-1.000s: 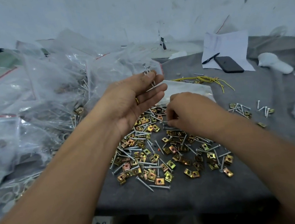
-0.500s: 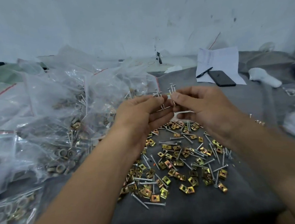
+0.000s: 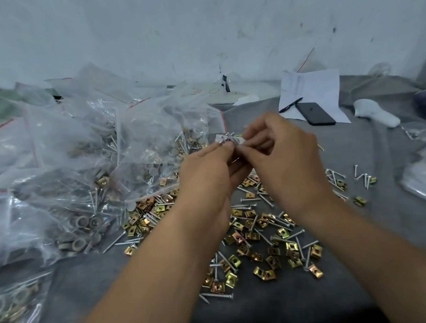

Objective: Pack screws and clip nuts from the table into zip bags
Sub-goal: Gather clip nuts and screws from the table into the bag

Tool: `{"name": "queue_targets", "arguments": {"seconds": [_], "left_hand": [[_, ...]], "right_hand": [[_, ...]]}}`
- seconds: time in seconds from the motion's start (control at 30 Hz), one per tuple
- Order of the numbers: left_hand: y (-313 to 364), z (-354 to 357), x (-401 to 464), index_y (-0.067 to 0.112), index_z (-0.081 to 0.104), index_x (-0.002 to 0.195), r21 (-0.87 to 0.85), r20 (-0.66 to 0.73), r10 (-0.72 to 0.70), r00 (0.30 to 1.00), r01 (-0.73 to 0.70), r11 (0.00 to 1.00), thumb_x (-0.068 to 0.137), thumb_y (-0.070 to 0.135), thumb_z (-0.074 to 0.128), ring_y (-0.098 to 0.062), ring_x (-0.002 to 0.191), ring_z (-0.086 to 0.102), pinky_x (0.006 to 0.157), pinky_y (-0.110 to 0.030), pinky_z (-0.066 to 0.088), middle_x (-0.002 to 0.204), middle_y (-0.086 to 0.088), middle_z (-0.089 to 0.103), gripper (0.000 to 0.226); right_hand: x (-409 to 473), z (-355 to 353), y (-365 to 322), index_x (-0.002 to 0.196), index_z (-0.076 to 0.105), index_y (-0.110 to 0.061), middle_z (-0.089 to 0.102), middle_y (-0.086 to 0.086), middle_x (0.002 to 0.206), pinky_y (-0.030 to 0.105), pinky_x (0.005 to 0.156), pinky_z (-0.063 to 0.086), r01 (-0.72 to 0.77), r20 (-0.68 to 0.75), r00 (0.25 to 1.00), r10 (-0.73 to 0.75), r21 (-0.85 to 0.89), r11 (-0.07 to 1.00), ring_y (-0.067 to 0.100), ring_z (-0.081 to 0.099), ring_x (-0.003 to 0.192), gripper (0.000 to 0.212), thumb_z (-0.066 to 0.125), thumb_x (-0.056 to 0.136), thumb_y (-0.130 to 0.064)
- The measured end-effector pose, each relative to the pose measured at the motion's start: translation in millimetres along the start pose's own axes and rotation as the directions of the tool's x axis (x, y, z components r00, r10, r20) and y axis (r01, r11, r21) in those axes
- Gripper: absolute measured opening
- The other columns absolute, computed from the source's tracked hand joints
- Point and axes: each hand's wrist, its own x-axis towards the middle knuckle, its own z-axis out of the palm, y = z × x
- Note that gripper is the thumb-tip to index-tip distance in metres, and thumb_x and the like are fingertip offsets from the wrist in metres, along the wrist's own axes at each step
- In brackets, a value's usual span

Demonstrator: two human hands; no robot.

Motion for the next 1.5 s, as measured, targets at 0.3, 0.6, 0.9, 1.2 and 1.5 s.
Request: {"name": "queue_targets", "arguments": {"seconds": [0.3, 0.6, 0.9, 1.2, 1.5], "left_hand": [[-2, -3, 3, -0.003, 0.071, 0.096, 0.026, -0.118, -0.047, 0.992, 0.05, 0.998, 0.107, 0.003, 0.057, -0.014, 0.058, 0.071, 0.058, -0.025, 0.06, 0.069, -0.008, 0.074, 0.019], [26, -23, 14, 0.005, 0.052, 0.109, -0.09, -0.299, -0.075, 0.951, 0.05, 0.995, 0.111, -0.001, 0.03, -0.02, 0.064, 0.07, 0.063, -0.031, 0.064, 0.082, -0.01, 0.061, 0.023], [39, -28, 18, 0.007, 0.048, 0.073, -0.038, -0.283, -0.197, 0.939, 0.194, 0.98, 0.104, -0.007, 0.028, -0.014, 0.054, 0.052, 0.047, -0.024, 0.052, 0.053, -0.007, 0.054, 0.039], [26, -10, 6, -0.003, 0.051, 0.115, -0.093, -0.058, -0.286, 0.956, 0.28, 0.955, 0.115, 0.004, 0.028, -0.031, 0.062, 0.077, 0.063, -0.034, 0.065, 0.079, -0.022, 0.073, 0.025], [20, 7, -1, -0.006, 0.061, 0.105, 0.193, 0.044, -0.259, 0.965, 0.247, 0.95, 0.114, 0.003, 0.037, -0.009, 0.05, 0.058, 0.044, -0.016, 0.046, 0.067, -0.007, 0.067, 0.027]], "right_hand": [[-13, 16, -13, 0.108, 0.052, -0.017, 0.072, 0.003, 0.081, 0.046, 0.069, 0.052, 0.187, 0.143, 0.977, -0.159, -0.206, 0.961, 0.029, 0.067, 0.08, 0.017, 0.063, 0.095, -0.015], [9, -2, -9, 0.115, 0.065, -0.029, 0.073, -0.014, 0.108, 0.023, 0.089, 0.049, 0.182, 0.346, 0.93, -0.12, -0.151, 0.972, 0.002, 0.065, 0.103, 0.021, 0.071, 0.095, -0.034], [36, -25, 47, 0.099, 0.072, -0.036, 0.063, -0.011, 0.105, 0.042, 0.094, 0.049, 0.224, 0.436, 0.898, 0.058, -0.567, 0.793, 0.015, 0.057, 0.106, 0.018, 0.08, 0.085, -0.045], [35, -15, 41, 0.096, 0.071, -0.021, 0.071, -0.005, 0.088, 0.043, 0.086, 0.057, 0.049, 0.267, 0.962, 0.054, -0.364, 0.93, 0.014, 0.067, 0.087, 0.008, 0.074, 0.09, -0.018], [22, -14, 18, 0.089, 0.067, -0.021, 0.067, -0.011, 0.077, 0.033, 0.073, 0.057, 0.119, 0.18, 0.98, -0.088, -0.171, 0.978, 0.004, 0.065, 0.075, 0.019, 0.082, 0.083, -0.012]]}}
